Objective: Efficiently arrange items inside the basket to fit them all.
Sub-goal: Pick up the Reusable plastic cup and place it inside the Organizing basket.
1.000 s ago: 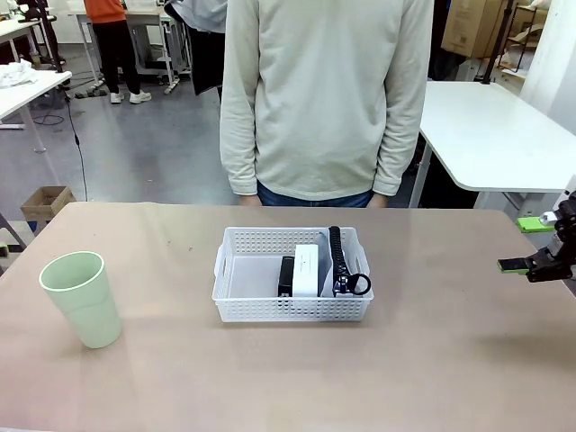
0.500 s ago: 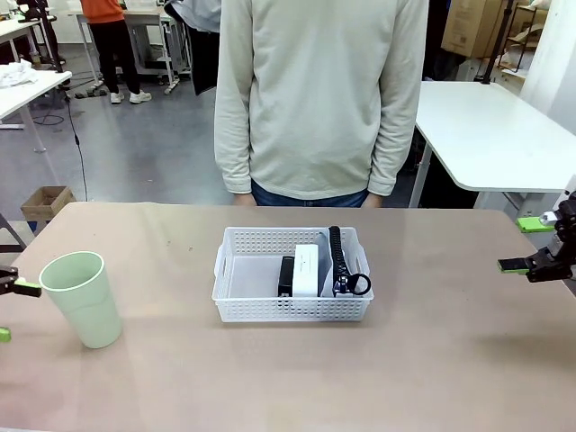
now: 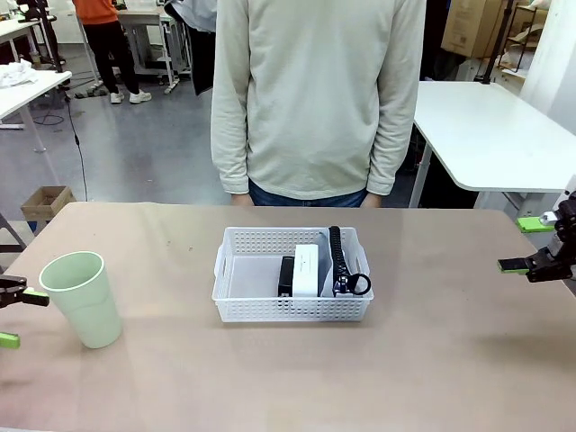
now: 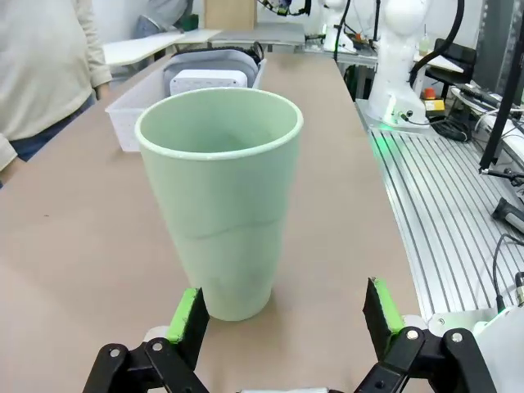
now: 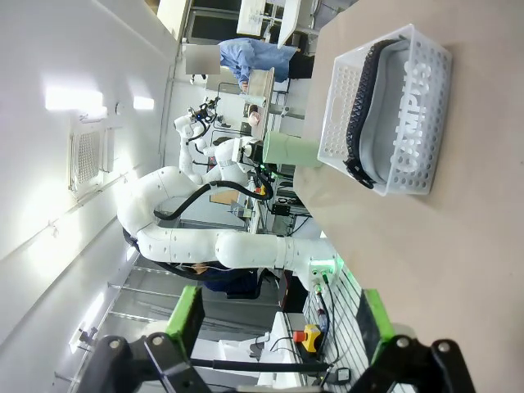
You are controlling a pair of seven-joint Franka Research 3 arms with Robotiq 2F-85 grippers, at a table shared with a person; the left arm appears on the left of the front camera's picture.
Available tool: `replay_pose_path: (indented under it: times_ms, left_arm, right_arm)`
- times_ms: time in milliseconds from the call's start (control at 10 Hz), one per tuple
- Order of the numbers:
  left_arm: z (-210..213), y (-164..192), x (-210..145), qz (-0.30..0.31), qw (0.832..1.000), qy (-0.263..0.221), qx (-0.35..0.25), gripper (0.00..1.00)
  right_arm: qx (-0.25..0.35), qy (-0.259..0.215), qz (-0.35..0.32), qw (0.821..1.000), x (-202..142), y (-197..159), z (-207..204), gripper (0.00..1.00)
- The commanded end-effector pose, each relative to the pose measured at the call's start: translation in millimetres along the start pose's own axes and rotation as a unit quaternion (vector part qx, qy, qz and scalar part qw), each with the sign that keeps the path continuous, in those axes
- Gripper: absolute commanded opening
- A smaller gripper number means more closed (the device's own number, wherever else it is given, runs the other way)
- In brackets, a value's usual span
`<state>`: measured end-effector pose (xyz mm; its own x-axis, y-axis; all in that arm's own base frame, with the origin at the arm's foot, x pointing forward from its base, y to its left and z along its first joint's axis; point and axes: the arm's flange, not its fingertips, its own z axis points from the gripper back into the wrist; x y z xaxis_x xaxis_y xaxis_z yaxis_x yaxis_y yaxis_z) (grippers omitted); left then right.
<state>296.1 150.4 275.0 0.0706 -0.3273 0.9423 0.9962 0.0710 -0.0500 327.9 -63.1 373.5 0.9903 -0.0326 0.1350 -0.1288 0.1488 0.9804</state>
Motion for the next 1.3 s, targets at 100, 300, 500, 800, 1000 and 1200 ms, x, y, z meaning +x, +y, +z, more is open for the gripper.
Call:
replay_pose_path:
  times_ms: [100, 300, 500, 800, 1000, 1200]
  left_arm:
    - [1.3, -3.0, 6.0, -0.011, 1.0, 0.001, -0.004, 1.0]
    - [-5.8, 1.3, -3.7, -0.011, 1.0, 0.013, 0.011, 1.0]
    - [-18.3, 7.3, -14.9, -0.011, 0.999, 0.033, 0.022, 1.0]
    - [-29.4, 22.4, -28.0, 0.009, 0.997, 0.056, 0.043, 1.0]
    - [-36.9, 27.0, -34.3, 0.022, 0.997, 0.058, 0.037, 1.0]
    - [-40.4, 28.4, -36.6, 0.031, 0.998, 0.051, 0.037, 1.0]
  right_arm:
    - [-0.004, -0.004, -0.009, 1.0, 0.6, 3.9, -0.6, 1.0]
    - [-0.004, -0.004, -0.009, 1.0, 0.6, 3.9, -0.6, 1.0]
    - [-0.004, -0.004, -0.009, 1.0, 0.6, 3.9, -0.6, 1.0]
    - [-0.004, -0.004, -0.009, 1.0, 0.6, 3.9, -0.6, 1.0]
    - [-0.004, -0.004, -0.009, 1.0, 0.6, 3.9, -0.6, 1.0]
    - [-0.004, -0.004, -0.009, 1.0, 0.6, 3.9, -0.6, 1.0]
